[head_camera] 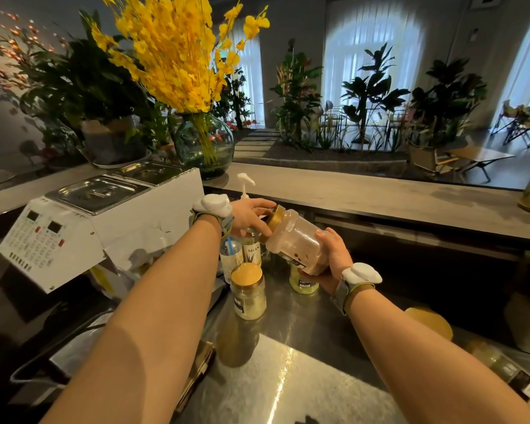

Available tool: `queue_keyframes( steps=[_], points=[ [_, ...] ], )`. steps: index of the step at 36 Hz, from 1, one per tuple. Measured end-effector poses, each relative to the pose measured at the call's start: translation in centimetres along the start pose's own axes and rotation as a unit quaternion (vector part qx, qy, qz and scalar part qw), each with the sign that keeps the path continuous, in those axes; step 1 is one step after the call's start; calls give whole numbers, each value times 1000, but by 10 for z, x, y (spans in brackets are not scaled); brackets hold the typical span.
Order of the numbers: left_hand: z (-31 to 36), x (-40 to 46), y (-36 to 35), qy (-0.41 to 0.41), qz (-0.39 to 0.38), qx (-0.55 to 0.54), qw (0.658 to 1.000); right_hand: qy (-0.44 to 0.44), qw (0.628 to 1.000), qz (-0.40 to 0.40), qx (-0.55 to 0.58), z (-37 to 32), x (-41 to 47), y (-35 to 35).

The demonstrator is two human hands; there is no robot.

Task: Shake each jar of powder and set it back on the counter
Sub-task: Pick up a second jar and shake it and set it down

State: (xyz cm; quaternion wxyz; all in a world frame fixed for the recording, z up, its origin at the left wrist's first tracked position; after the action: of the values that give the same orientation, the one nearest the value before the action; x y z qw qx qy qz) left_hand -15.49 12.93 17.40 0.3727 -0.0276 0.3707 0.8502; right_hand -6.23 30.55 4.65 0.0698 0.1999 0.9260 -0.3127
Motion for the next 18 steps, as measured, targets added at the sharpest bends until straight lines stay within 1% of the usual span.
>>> queue_keyframes(
  steps=[1,3,4,6,8,12,14,16,18],
  points=[
    [0,-1,0,6,0,-23,1000,1,1000,-2,0,0,0,1],
    [0,-4,1,27,29,-62,997,4,1000,-4,-2,1,0,1],
    [0,-5,1,38,46,-63,996,6,1000,-3,-5,1,1,2],
    [-1,-6,1,47,67,-29,996,9,1000,-2,-14,1,2,2],
    [-2,-1,0,39,60,-4,997,10,1000,-4,-18,2,3,1],
    [1,3,0,-9,23,-43,999,4,1000,-3,-2,3,3,0],
    [8,3,1,-22,40,-65,997,3,1000,-5,7,3,5,-1],
    [6,3,2,21,77,-80,994,4,1000,-6,5,2,6,-1],
    [2,1,2,70,85,-26,994,5,1000,-6,2,1,6,-1]
  ],
)
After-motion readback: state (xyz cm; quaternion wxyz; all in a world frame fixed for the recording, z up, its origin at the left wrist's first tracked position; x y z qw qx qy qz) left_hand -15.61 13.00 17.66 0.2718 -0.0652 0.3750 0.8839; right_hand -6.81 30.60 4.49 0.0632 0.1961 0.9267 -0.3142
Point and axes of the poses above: each hand's wrist, its own x-axis towards the middle knuckle, its own y-axis out of the back of the hand, z = x × y, the point moved 7 cm from there along x, towards the middle knuckle, and after that the axes turned 8 degrees about x, right-handed, at the moved point
